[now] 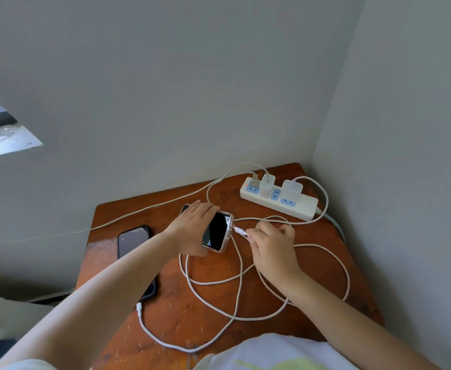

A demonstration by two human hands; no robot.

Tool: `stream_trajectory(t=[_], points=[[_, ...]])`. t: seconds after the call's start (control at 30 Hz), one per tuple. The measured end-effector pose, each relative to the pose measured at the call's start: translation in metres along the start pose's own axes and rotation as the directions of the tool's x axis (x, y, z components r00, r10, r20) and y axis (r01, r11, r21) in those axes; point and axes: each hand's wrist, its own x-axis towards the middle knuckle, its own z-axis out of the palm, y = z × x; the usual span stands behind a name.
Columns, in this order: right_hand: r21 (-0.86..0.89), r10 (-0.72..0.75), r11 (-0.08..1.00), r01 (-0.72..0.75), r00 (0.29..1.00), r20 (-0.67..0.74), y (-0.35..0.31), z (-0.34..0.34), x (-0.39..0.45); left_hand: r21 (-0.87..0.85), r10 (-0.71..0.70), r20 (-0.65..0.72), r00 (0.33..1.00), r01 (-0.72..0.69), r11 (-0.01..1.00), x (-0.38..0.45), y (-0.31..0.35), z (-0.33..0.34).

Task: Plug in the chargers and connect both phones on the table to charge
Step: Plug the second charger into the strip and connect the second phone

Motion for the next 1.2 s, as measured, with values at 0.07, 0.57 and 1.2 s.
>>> stream_trajectory(t=[0.07, 0.57, 1.2], points=[[0.007, 0.005, 1.0, -0.005, 0.999, -0.042, 0.003, -0.002, -0.002, -0.019, -0.017, -0.004, 1.0, 0.017, 1.0, 0.0, 0.001, 0.0], [0.078, 0.145, 0.984, -0.161, 0.972, 0.183, 0.007, 0.006, 0.001, -0.07, -0.013, -0.043, 0.999, 0.01, 0.998, -0.005, 0.005, 0.005], [0.175, 0.311, 0.91, -0.375, 0.898, 0.311, 0.008, 0.013, 0.003, -0.016, 0.04, -0.037, 0.998, -0.041, 0.999, -0.002, 0.013, 0.01]])
